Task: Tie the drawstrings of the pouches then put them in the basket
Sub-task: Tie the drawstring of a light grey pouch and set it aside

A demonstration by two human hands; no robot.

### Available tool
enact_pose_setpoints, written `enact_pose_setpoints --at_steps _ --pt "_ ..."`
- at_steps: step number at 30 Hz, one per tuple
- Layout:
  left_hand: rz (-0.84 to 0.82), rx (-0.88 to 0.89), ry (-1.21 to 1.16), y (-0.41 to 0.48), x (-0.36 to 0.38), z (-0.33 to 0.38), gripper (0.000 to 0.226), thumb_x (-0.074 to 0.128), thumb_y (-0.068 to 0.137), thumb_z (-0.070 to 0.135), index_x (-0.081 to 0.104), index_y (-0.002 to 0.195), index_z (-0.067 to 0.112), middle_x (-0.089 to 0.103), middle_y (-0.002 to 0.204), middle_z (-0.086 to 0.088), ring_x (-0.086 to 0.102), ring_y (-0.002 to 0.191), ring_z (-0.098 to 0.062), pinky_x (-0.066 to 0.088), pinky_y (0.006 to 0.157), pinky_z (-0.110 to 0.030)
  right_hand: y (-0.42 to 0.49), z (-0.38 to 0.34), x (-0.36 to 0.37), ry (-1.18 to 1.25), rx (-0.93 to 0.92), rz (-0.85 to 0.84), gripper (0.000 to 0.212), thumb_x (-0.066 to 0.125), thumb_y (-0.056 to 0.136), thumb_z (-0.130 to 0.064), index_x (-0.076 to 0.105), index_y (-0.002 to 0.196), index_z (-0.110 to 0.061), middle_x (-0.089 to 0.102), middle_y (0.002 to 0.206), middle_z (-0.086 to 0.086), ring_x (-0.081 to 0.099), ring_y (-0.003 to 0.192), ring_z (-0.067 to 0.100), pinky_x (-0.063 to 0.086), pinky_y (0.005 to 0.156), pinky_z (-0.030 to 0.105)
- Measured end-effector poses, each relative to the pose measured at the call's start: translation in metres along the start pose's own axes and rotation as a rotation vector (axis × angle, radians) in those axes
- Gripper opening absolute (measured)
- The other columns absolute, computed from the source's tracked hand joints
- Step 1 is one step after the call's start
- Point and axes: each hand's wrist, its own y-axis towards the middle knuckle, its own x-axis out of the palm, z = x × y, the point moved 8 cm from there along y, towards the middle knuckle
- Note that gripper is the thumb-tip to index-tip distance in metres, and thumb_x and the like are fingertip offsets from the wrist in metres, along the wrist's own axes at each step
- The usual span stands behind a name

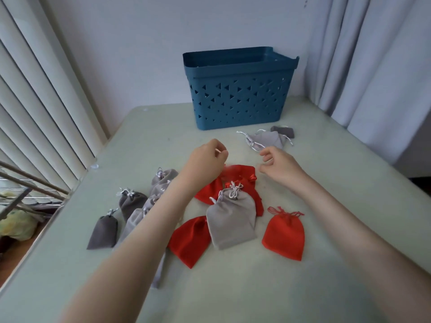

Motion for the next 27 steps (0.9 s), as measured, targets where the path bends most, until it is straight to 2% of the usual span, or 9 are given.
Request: enact_pose_setpoints --at_steps 4,7,10,14,17,19,22,24,27 --pt "-0.103 -0.026 0.055 0.039 0.033 0.004 0.023 0.043 0.097 0.022 0.056 0.111 0.011 0.063 0.101 -0.007 0.057 0.084 -0.022 0.039 0.068 -0.026 0.050 0.028 0.003 -0.150 0.040 0.068 0.046 0.054 0.085 -0.006 0.045 0.130 -0.006 0.044 0.134 0.016 0.041 0.123 0.030 0.035 0.094 0.030" --pt "-0.149 -0.046 0.085 0.063 0.056 0.000 0.025 0.043 0.097 0.022 0.056 0.114 0.010 0.064 0.109 -0.010 0.056 0.086 -0.025 0.039 0.067 -0.026 0.079 0.035 0.004 -0.318 0.029 0.141 0.049 0.056 0.087 -0.020 0.043 0.134 -0.013 0.038 0.142 0.015 0.028 0.135 0.031 0.027 0.107 0.038" --pt "-0.183 -0.062 0.127 0.079 0.068 -0.005 0.027 0.042 0.097 0.020 0.055 0.119 0.011 0.062 0.116 -0.010 0.057 0.096 -0.027 0.039 0.070 -0.026 0.097 0.038 0.013 -0.434 -0.004 0.146 0.049 0.056 0.087 -0.039 0.047 0.133 -0.022 0.042 0.141 0.008 0.028 0.135 0.028 0.019 0.110 0.040" --pt "-0.214 -0.071 0.155 0.088 0.076 -0.010 0.031 0.041 0.098 0.019 0.055 0.124 0.014 0.059 0.122 -0.009 0.056 0.106 -0.027 0.044 0.080 -0.030 0.104 0.030 0.023 -0.502 -0.143 0.264 0.029 0.045 0.095 -0.028 0.061 0.116 -0.018 0.055 0.128 0.003 0.036 0.126 0.025 0.019 0.103 0.037" --pt "-0.218 -0.072 0.184 0.089 0.076 -0.010 0.031 0.040 0.099 0.023 0.058 0.119 0.009 0.061 0.116 -0.009 0.056 0.102 -0.027 0.044 0.079 -0.030 0.097 0.020 0.004 -0.349 -0.189 0.440 0.021 0.044 0.095 -0.020 0.063 0.098 -0.011 0.064 0.107 0.006 0.048 0.106 0.028 0.029 0.088 0.037" --pt "-0.214 -0.081 0.191 0.086 0.071 -0.009 0.035 0.037 0.101 0.029 0.061 0.100 0.004 0.061 0.095 -0.011 0.054 0.086 -0.025 0.039 0.071 -0.027 0.088 0.011 -0.017 -0.175 -0.210 0.518 0.020 0.045 0.094 -0.017 0.059 0.085 -0.007 0.063 0.087 0.010 0.052 0.089 0.029 0.035 0.077 0.037" --pt "-0.204 -0.100 0.159 0.074 0.059 0.000 0.049 0.029 0.102 0.039 0.044 0.069 0.006 0.048 0.068 -0.006 0.047 0.067 -0.021 0.033 0.062 -0.029 0.069 -0.002 -0.047 0.176 -0.170 0.531 0.022 0.046 0.094 -0.017 0.052 0.078 -0.002 0.052 0.069 0.004 0.044 0.069 0.018 0.034 0.061 0.030" --pt "-0.202 -0.095 0.112 0.064 0.051 0.009 0.049 0.025 0.102 0.044 0.038 0.067 0.011 0.048 0.073 -0.006 0.048 0.072 -0.023 0.033 0.066 -0.030 0.057 -0.009 -0.059 0.324 -0.116 0.482 0.022 0.049 0.094 -0.020 0.054 0.083 -0.002 0.053 0.072 0.002 0.044 0.071 0.013 0.032 0.059 0.022" --pt "-0.179 -0.111 -0.110 0.039 0.037 0.014 0.049 0.020 0.099 0.055 0.047 0.090 0.015 0.050 0.096 -0.005 0.049 0.090 -0.020 0.040 0.075 -0.032 0.029 -0.026 -0.062 0.577 -0.097 0.282 0.024 0.053 0.092 -0.025 0.061 0.088 -0.003 0.060 0.082 0.007 0.052 0.076 0.014 0.037 0.066 0.029"
